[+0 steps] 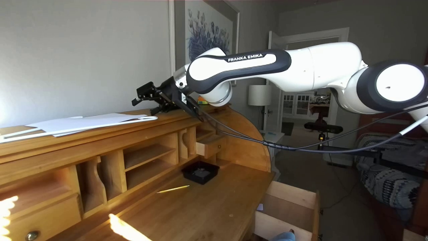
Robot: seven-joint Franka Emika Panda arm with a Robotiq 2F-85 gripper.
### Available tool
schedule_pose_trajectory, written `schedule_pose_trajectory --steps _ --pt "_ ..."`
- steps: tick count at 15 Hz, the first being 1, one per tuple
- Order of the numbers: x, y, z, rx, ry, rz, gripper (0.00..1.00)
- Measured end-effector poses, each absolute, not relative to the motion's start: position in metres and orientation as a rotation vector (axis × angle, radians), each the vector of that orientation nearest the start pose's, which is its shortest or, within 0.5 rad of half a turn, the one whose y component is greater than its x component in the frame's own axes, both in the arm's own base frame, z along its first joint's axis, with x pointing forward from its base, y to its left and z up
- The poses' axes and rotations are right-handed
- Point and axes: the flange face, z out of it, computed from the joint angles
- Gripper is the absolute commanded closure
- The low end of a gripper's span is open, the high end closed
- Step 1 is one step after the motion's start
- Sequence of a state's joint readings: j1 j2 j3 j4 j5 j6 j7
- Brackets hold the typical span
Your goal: Pick up the paper from the top of the cabinet and put it on the counter
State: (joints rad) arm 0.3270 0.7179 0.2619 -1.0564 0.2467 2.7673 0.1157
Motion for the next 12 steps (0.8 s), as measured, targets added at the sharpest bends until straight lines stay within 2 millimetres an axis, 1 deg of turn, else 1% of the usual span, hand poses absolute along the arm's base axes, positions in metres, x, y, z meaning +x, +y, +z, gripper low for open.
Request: schedule_pose_trajectory --steps 2,6,7,8,9,10,11,12 --pt "0.7136 0.3604 0.5386 -2.275 -0.155 -1.060 0.00" --pt "0.7129 0.3642 0.5363 -2.255 -0.170 -1.090 0.00" --pt "0.7126 0.3655 0.5355 -2.251 -0.175 -1.094 0.03" --pt "0.7123 0.3667 0.5348 -2.247 -0.181 -1.099 0.27" --pt "0.7122 0.3676 0.5343 -2.244 -0.185 -1.102 0.28" --pt "0.7122 0.3679 0.5340 -2.242 -0.187 -1.105 0.30" --pt "0.7123 0.3679 0.5338 -2.242 -0.188 -1.106 0.36" --pt "0.7125 0.3679 0.5334 -2.242 -0.188 -1.107 0.45"
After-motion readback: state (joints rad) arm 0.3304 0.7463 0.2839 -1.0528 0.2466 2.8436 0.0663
